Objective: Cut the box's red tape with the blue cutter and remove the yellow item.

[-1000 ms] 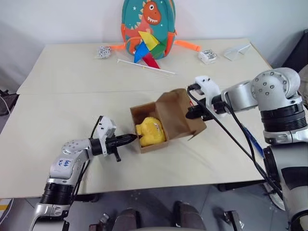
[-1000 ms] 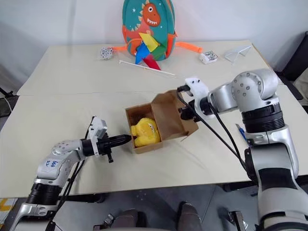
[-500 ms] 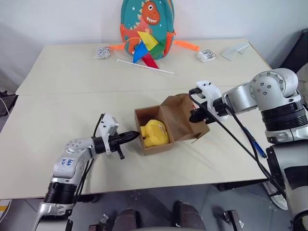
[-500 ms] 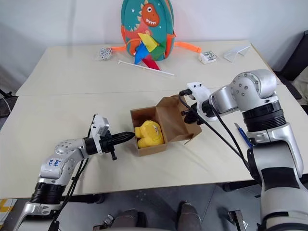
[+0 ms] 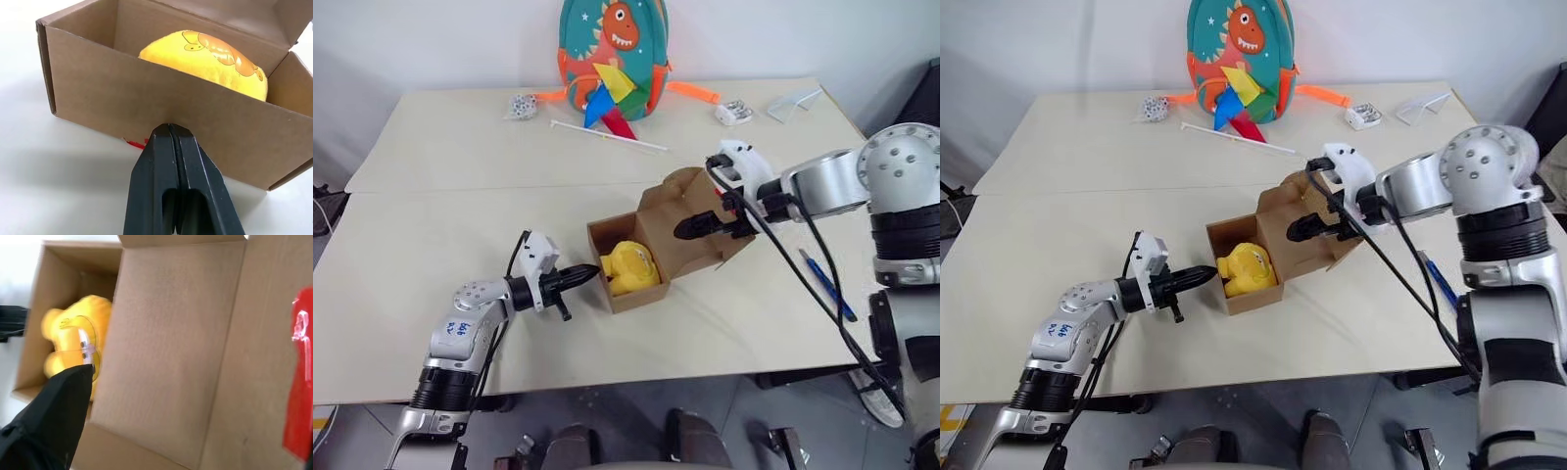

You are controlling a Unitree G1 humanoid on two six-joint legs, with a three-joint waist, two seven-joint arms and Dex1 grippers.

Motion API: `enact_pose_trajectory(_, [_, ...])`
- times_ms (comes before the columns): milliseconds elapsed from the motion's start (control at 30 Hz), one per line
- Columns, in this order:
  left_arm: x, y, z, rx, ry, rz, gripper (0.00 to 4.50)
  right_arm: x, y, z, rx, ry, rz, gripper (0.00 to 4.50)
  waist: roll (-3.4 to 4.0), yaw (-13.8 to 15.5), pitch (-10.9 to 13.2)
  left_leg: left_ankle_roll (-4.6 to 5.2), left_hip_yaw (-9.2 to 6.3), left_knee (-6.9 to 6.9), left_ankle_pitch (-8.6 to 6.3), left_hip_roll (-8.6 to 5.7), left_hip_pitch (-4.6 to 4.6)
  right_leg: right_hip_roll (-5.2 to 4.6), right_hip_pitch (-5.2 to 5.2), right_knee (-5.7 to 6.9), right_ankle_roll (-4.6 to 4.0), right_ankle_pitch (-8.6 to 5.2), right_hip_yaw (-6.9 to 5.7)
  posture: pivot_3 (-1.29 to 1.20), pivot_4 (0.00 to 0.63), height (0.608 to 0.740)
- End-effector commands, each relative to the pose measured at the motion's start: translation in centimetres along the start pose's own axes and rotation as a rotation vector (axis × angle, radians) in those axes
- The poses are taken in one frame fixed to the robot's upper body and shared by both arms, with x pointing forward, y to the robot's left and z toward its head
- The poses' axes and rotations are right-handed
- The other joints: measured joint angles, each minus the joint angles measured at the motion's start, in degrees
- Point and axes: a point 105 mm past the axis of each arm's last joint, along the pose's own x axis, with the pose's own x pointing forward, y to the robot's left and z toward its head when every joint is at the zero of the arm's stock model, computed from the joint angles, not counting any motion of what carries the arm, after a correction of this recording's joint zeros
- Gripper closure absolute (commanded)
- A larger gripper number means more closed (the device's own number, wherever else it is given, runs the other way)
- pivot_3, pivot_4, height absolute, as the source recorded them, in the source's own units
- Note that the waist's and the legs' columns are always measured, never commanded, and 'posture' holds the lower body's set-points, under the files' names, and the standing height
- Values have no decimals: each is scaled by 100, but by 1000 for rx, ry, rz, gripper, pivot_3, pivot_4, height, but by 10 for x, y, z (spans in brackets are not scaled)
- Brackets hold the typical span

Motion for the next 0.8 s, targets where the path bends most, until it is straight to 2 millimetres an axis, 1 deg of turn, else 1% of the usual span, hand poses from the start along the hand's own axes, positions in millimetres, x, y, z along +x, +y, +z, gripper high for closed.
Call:
enact_pose_trajectory(33, [-10,1,13,57,-18,-1,4500,-23,-5,5,2,-91,12,11,-1,0,0,0,0,-1,0,0,0,0,0,-2,0,0,0,0,150,740])
enact_pose_trajectory(200, [-20,6,19,83,-13,11,4500,-40,-21,15,3,-290,8,11,-1,6,0,0,5,4,0,0,1,0,1,-2,0,0,5,0,150,740])
enact_pose_trajectory(300, [-31,7,24,100,-20,6,4500,-64,-13,33,-83,-536,108,11,-1,6,0,0,6,3,0,0,0,0,0,-3,0,0,5,0,150,740])
enact_pose_trajectory(333, [-37,7,26,104,-25,3,4500,-72,-11,35,-117,-598,126,11,-1,6,0,0,6,0,0,0,0,0,-1,-5,0,0,4,0,150,740])
enact_pose_trajectory(367, [-46,9,29,108,-44,5,4500,-84,-8,39,-151,-696,165,11,-1,5,0,0,6,-1,-1,0,2,0,-1,-3,0,0,5,0,150,740])
enact_pose_trajectory(433, [-67,19,35,152,-75,60,4500,-101,1,35,-200,-806,273,11,-1,6,0,-1,4,-4,-1,1,2,0,-1,-3,0,0,1,0,150,740])
enact_pose_trajectory(500, [-81,26,34,180,-64,102,4500,-101,4,27,-242,-809,295,11,-1,4,0,-3,4,-4,-2,1,4,0,0,-2,0,0,0,0,150,740])
enact_pose_trajectory(567, [-93,27,29,194,-26,98,4110,-96,5,17,-339,-804,279,0,-1,1,0,-2,8,-2,-2,0,7,0,3,-4,0,0,4,0,150,740])
enact_pose_trajectory(600, [-105,30,26,181,-6,110,3889,-90,4,9,-397,-788,266,0,-1,-1,0,-2,8,0,-2,0,10,0,6,-4,0,0,4,0,150,740])
enact_pose_trajectory(633, [-119,33,27,171,-1,127,3590,-86,6,-1,-477,-808,277,0,-2,-2,0,-2,12,1,-2,0,13,0,7,-4,0,0,9,0,150,740])
enact_pose_trajectory(667, [-129,35,29,165,-2,140,3311,-84,7,-8,-532,-822,287,0,-4,-1,1,-1,13,1,-2,0,13,0,6,-5,0,0,10,0,150,740])
enact_pose_trajectory(700, [-141,35,32,170,13,143,2997,-78,7,-22,-556,-809,321,0,-5,-3,1,-2,11,0,-3,1,15,0,7,-2,0,0,9,0,150,740])
enact_pose_trajectory(767, [-150,31,42,184,35,126,2400,-71,2,-34,-667,-828,270,0,-16,-4,9,-2,13,-1,-3,1,14,0,4,-3,0,0,9,0,150,740])
enact_pose_trajectory(800, [-151,28,44,193,58,108,2045,-67,5,-46,-724,-787,301,0,-11,5,13,-2,13,0,-3,1,15,0,5,-1,0,0,9,0,150,740])
